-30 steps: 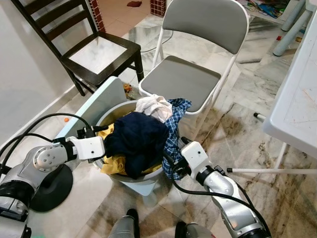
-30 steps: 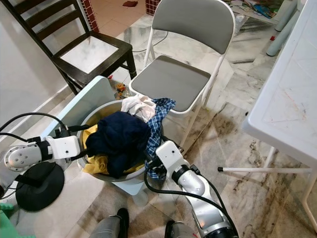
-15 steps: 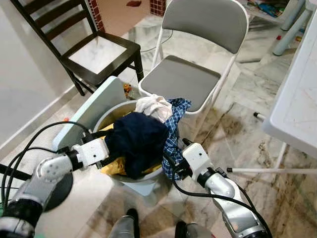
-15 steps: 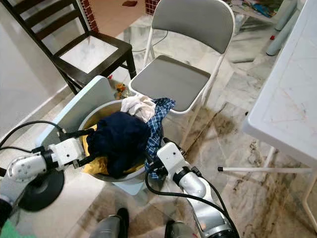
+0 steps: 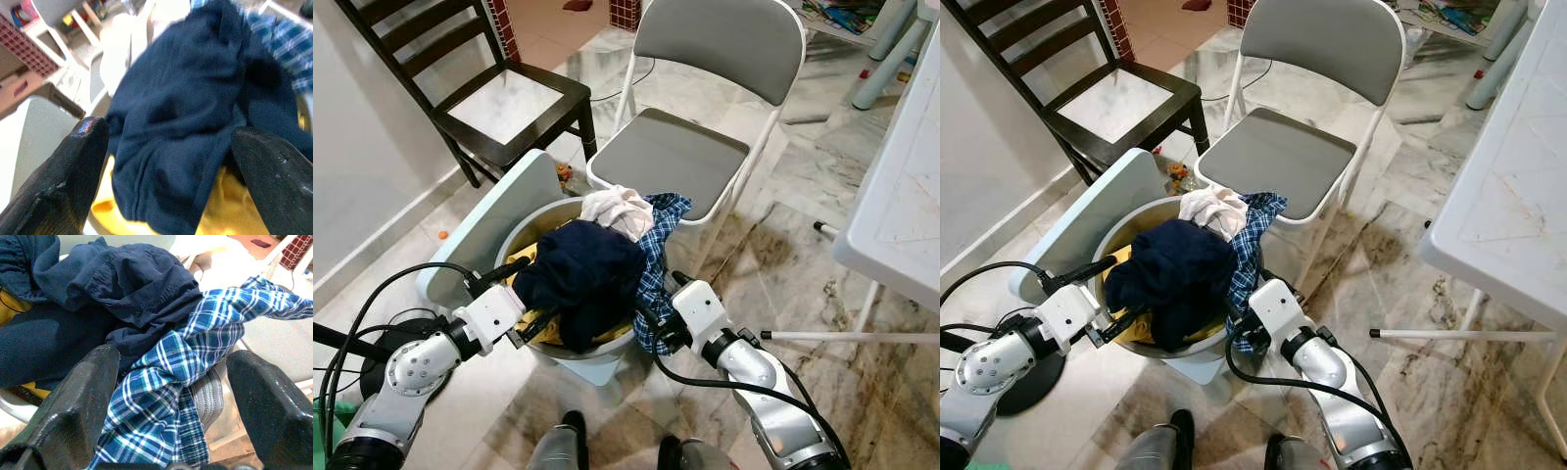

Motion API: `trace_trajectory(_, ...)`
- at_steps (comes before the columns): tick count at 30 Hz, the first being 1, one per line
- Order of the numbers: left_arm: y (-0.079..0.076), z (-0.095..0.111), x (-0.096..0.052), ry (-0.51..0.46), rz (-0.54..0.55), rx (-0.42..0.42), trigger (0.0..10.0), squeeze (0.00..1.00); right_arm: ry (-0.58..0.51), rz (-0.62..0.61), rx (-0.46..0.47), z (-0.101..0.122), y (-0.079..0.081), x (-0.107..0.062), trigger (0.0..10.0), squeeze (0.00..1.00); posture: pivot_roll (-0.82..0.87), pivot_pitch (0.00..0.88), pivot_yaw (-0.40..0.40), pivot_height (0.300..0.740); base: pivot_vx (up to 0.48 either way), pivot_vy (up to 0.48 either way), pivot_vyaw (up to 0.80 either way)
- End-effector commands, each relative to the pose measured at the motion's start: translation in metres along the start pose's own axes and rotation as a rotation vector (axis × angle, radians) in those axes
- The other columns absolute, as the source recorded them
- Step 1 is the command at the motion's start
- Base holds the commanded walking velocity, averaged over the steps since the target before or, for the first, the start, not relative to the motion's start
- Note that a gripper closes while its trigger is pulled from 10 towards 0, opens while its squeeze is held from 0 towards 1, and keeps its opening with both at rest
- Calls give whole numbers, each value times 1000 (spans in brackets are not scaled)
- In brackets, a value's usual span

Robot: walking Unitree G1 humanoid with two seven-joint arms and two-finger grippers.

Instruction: Hang hanger

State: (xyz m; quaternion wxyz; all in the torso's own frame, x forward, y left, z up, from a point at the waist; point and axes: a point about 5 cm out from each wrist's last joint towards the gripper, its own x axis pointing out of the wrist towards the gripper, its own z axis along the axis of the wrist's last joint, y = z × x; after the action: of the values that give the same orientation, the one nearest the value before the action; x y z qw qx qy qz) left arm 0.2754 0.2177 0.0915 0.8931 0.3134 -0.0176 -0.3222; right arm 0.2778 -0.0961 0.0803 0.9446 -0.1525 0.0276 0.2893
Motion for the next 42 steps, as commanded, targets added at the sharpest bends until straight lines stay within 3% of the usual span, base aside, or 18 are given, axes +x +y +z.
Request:
trace_trajectory(1,1,-12,-7,75,-7,0,10000,0,17,21,6,-3,5,-2,10000,0,107,284,21,740,0,0,0)
trace_trajectory(12,6,-26,-2,174,24,-55,10000,0,22,11,10,-4,7,-4,10000,0,86,286,30,740,0,0,0)
trace_trajectory(13,7,-27,-1,176,29,-69,2784,0,23,10,10,-4,7,-4,10000,0,85,287,31,740,0,0,0)
trace_trajectory(14,7,-27,-1,176,29,-69,2784,0,23,10,10,-4,7,-4,10000,0,85,287,31,740,0,0,0)
trace_trajectory(15,8,-27,0,180,39,-77,863,0,23,8,10,-4,7,-5,10000,0,81,286,31,740,0,0,0)
trace_trajectory(16,9,-28,0,186,43,-84,0,0,24,6,10,-5,6,-5,10000,0,79,287,32,740,0,0,0)
trace_trajectory(19,10,-31,1,209,45,-99,0,0,25,3,10,-5,6,-6,10000,0,77,285,34,740,0,0,0)
trace_trajectory(28,3,-47,0,284,67,-248,0,0,31,4,8,-5,6,-4,10000,0,83,283,33,740,0,0,0)
trace_trajectory(42,0,-50,1,286,73,-299,0,0,37,-1,10,-6,6,-4,10000,0,82,277,37,740,0,0,0)
